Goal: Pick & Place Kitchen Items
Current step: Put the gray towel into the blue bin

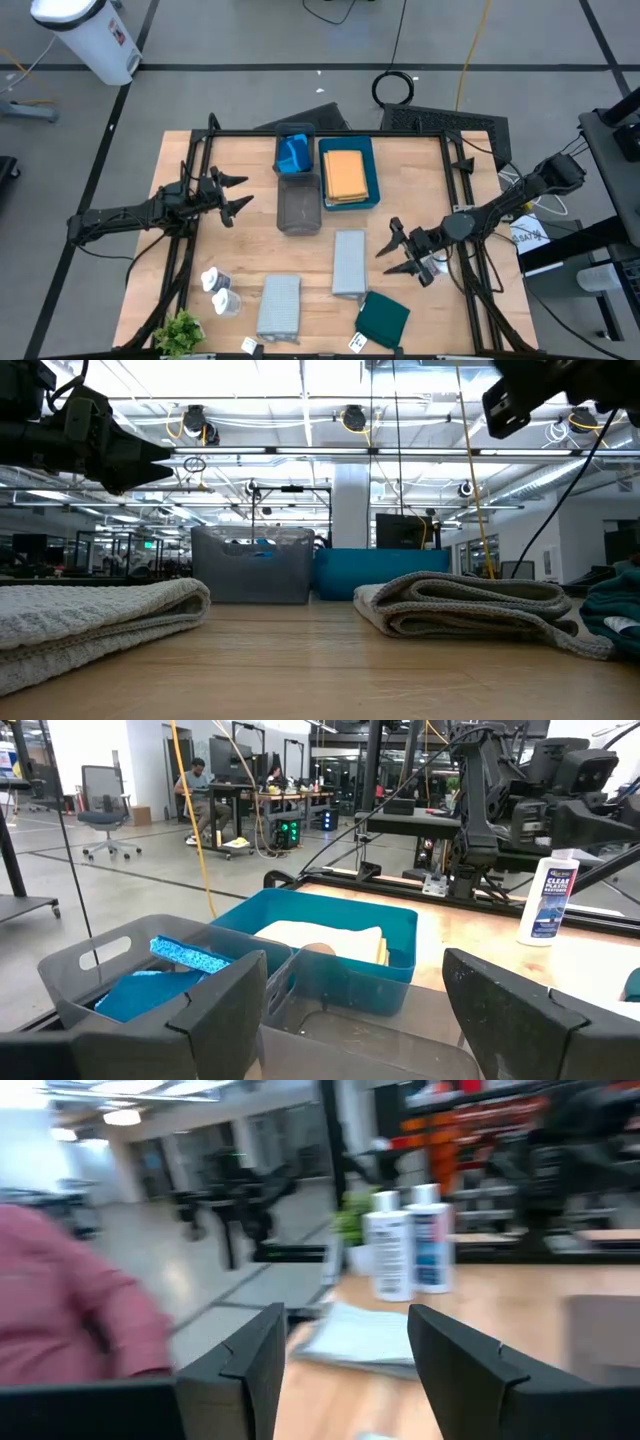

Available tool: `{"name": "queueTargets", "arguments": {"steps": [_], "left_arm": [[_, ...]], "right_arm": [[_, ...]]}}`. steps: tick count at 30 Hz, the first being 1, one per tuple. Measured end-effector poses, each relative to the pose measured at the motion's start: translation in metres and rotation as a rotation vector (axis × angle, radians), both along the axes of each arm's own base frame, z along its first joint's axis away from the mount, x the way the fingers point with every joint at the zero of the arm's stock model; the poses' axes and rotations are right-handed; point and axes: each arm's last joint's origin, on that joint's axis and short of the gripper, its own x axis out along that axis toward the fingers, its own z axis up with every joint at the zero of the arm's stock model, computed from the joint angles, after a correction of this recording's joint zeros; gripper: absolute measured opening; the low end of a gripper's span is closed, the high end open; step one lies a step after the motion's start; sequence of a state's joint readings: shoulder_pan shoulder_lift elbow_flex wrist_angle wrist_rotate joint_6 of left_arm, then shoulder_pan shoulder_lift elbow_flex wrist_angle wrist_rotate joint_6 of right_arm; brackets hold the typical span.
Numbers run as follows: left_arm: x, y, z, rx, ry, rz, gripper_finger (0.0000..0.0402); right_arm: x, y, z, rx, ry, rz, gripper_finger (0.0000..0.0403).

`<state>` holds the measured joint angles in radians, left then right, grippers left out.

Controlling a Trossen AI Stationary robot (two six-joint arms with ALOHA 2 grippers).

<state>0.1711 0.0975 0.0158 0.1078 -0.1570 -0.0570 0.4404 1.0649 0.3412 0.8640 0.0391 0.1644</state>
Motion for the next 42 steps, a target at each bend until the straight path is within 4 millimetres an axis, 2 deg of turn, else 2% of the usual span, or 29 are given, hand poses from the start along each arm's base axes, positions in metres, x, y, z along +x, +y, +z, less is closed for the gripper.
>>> {"name": "queueTargets", "arguments": {"steps": [7,17,21,28,35,42], "left_arm": [[0.000,0.000,0.000,0.000,0.000,0.000,0.0308],[0.000,0.000,0.000,0.000,0.000,0.000,0.0308],[0.000,0.000,0.000,0.000,0.000,0.000,0.0308],[0.000,0.000,0.000,0.000,0.000,0.000,0.0308],[0.000,0.000,0.000,0.000,0.000,0.000,0.0308],[0.000,0.000,0.000,0.000,0.000,0.000,0.0308]], "right_arm": [[0.002,-0.009,-0.004,-0.090,0.019,-0.327,0.0187],[0.008,-0.018,-0.002,-0.131,0.023,-0.428,0.0187],[0.021,-0.016,0.005,-0.198,0.062,-0.440,0.0187],[0.060,-0.002,0.006,-0.380,0.313,-0.412,0.0187],[0.097,0.005,-0.019,-0.394,0.557,-0.207,0.0187],[0.109,-0.006,-0.057,-0.425,0.756,-0.145,0.0187]]}}
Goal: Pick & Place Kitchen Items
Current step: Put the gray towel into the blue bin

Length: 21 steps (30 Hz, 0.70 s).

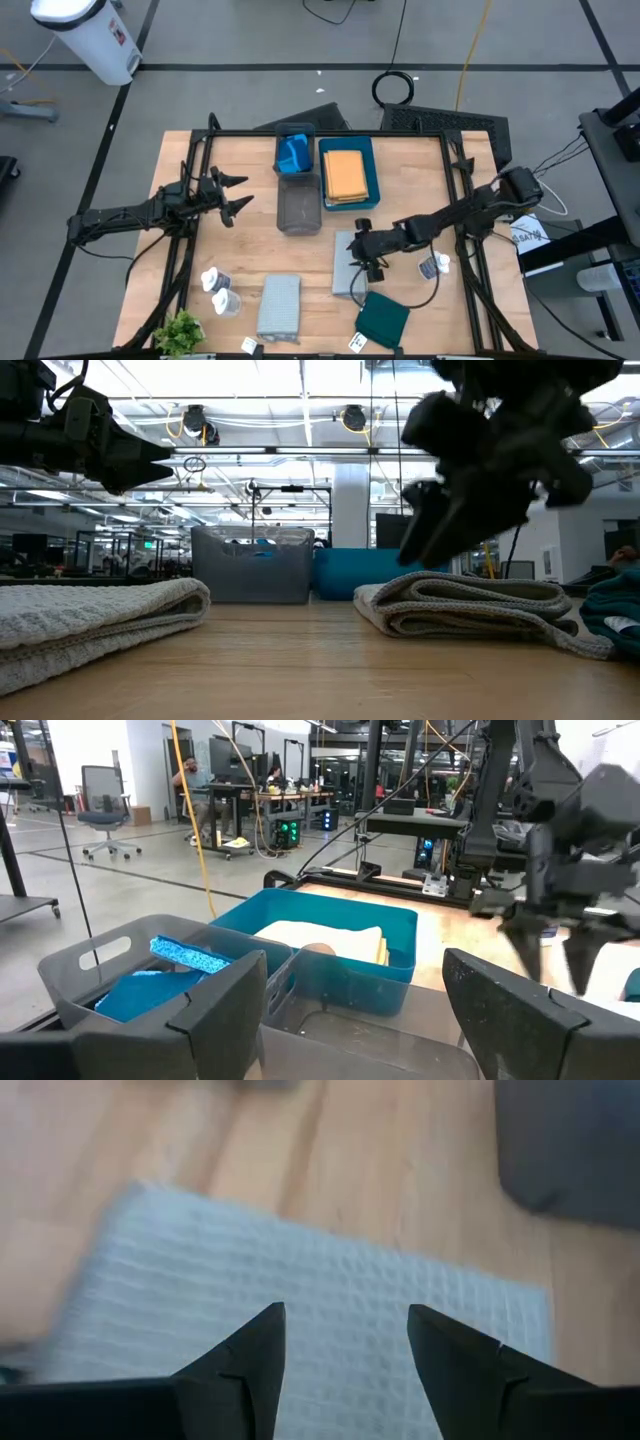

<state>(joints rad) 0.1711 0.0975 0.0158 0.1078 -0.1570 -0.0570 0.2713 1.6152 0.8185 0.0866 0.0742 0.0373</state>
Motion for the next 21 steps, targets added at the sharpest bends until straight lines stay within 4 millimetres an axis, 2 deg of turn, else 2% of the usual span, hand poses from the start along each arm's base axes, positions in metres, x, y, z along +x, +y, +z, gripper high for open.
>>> {"name": "queueTargets", "arguments": {"steps": [5,10,14,21], "left_arm": [[0.000,0.000,0.000,0.000,0.000,0.000,0.0308],[0.000,0.000,0.000,0.000,0.000,0.000,0.0308],[0.000,0.000,0.000,0.000,0.000,0.001,0.0308],[0.000,0.000,0.000,0.000,0.000,0.001,0.0308]], "right_arm": [[0.001,-0.010,-0.020,-0.032,0.108,-0.025,0.0187],[-0.004,-0.017,-0.026,0.001,0.211,-0.113,0.0187],[-0.008,-0.019,-0.023,0.052,0.241,-0.182,0.0187],[-0.008,-0.014,-0.008,0.300,0.272,-0.205,0.0187]]}}
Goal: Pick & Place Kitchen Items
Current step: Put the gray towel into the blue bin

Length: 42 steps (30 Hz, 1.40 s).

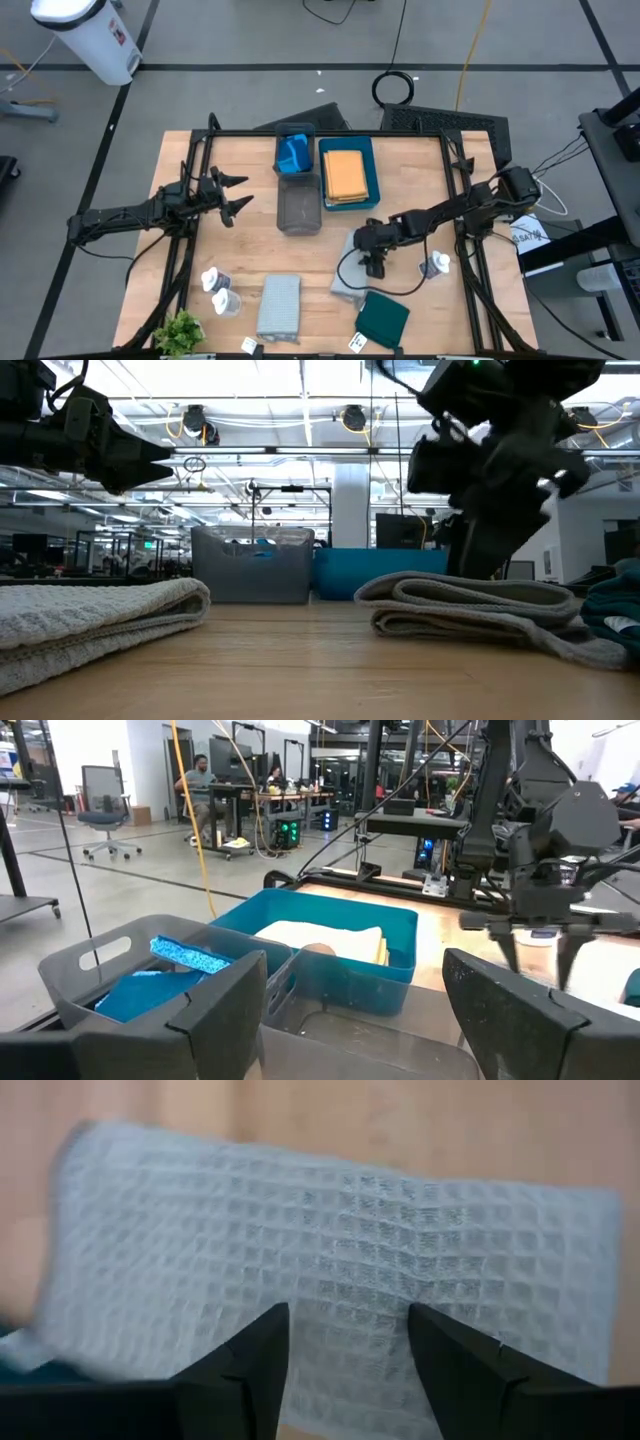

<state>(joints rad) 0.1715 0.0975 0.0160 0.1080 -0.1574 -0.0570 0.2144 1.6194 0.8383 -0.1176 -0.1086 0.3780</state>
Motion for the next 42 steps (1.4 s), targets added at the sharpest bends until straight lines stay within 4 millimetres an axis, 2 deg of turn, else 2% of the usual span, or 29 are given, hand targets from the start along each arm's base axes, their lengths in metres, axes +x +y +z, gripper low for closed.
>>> {"name": "queueTargets", "arguments": {"steps": [5,11,25,31,42], "left_arm": [[0.000,0.000,0.000,0.000,0.001,0.000,0.0308],[0.000,0.000,0.000,0.000,0.001,0.000,0.0308],[0.000,0.000,0.000,0.000,0.000,0.000,0.0308],[0.000,0.000,0.000,0.000,0.000,0.000,0.0308],[0.000,0.000,0.000,0.000,0.000,0.000,0.0308]], "right_arm": [[0.001,0.001,0.019,0.022,-0.099,0.046,0.0187],[-0.005,-0.006,0.036,-0.028,-0.146,-0.028,0.0187],[-0.028,-0.048,0.000,-0.067,-0.011,-0.235,0.0187],[-0.036,-0.053,-0.012,0.020,0.012,-0.229,0.0187],[-0.040,-0.053,-0.018,0.189,-0.041,-0.154,0.0187]]}}
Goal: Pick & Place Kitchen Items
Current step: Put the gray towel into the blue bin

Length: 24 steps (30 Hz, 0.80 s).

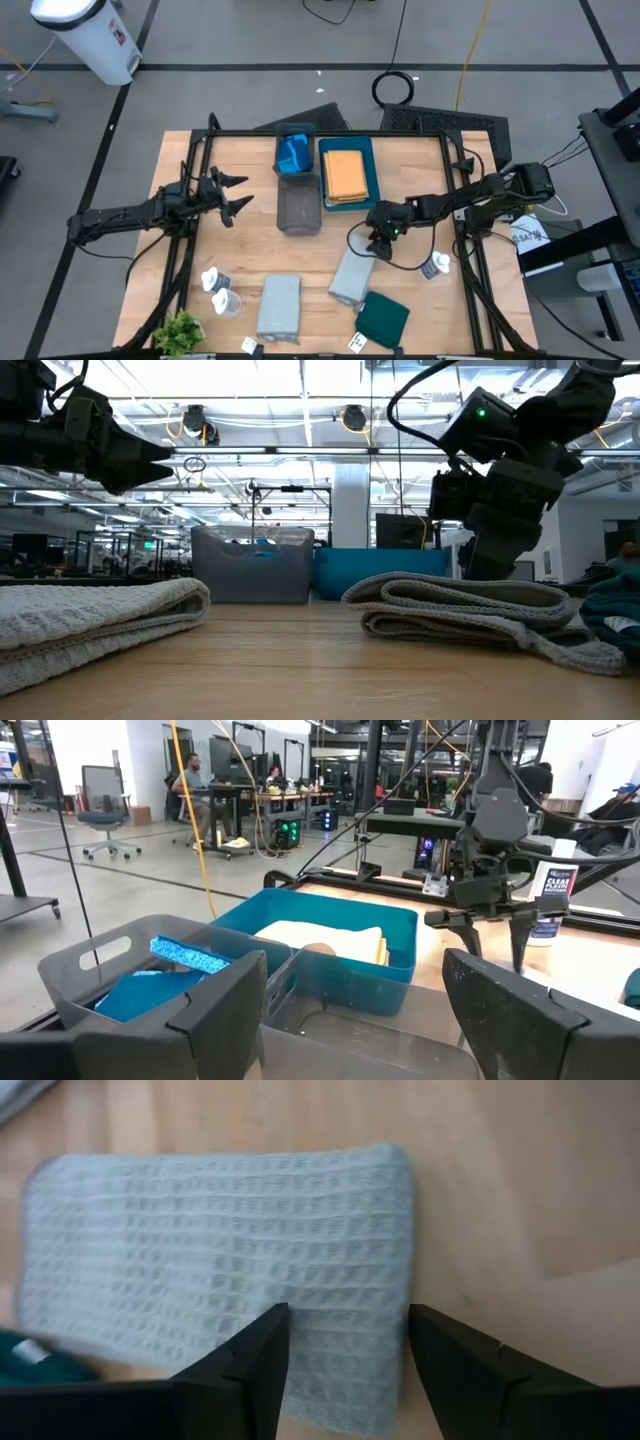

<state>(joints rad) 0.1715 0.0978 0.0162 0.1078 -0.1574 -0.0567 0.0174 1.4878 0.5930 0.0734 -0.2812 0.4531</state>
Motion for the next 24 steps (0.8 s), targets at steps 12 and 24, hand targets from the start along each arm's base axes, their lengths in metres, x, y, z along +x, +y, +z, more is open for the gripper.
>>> {"name": "queueTargets", "arguments": {"steps": [12,24], "left_arm": [[0.000,0.000,0.000,0.000,0.000,0.000,0.0308],[0.000,0.000,0.000,0.000,0.000,0.000,0.0308]], "right_arm": [[-0.002,-0.003,-0.003,0.032,-0.032,0.009,0.0178],[0.005,-0.003,-0.013,-0.034,-0.073,0.084,0.0094]]}}
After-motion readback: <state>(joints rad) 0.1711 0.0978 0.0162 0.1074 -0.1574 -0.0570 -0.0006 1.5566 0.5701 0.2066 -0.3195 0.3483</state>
